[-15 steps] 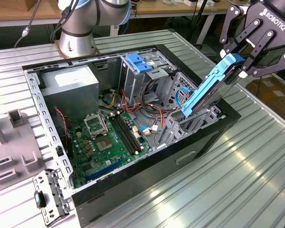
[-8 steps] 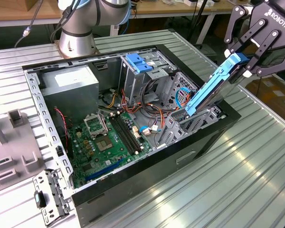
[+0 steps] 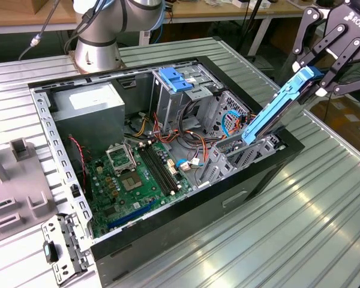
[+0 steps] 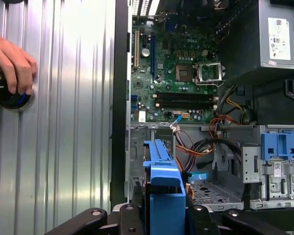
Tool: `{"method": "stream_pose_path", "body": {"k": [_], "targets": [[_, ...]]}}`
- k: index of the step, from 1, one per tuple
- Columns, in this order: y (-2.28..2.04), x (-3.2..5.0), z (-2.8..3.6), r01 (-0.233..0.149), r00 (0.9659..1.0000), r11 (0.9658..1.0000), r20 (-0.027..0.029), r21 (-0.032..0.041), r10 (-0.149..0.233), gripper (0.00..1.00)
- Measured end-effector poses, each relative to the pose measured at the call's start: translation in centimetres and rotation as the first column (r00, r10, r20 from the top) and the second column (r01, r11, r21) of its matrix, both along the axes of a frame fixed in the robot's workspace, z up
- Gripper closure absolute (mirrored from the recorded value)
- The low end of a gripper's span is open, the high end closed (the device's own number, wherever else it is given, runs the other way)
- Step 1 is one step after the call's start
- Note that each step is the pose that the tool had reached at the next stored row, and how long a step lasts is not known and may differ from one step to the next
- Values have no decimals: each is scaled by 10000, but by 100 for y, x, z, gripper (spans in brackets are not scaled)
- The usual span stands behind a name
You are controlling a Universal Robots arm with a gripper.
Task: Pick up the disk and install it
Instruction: 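Pick up the disk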
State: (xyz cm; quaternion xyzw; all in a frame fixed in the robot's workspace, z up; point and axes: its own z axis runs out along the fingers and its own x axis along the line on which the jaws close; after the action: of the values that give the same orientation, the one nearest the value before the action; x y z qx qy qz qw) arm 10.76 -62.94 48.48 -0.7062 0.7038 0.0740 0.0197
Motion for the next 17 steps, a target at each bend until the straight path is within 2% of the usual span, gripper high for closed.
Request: {"method": "stream_pose_path", "body": {"k": [4, 17], "targets": [[-11, 70, 0, -1, 10000, 10000, -35, 1, 1, 63], [-53, 389, 0, 0, 9998, 10000, -203, 0, 0, 63]]}}
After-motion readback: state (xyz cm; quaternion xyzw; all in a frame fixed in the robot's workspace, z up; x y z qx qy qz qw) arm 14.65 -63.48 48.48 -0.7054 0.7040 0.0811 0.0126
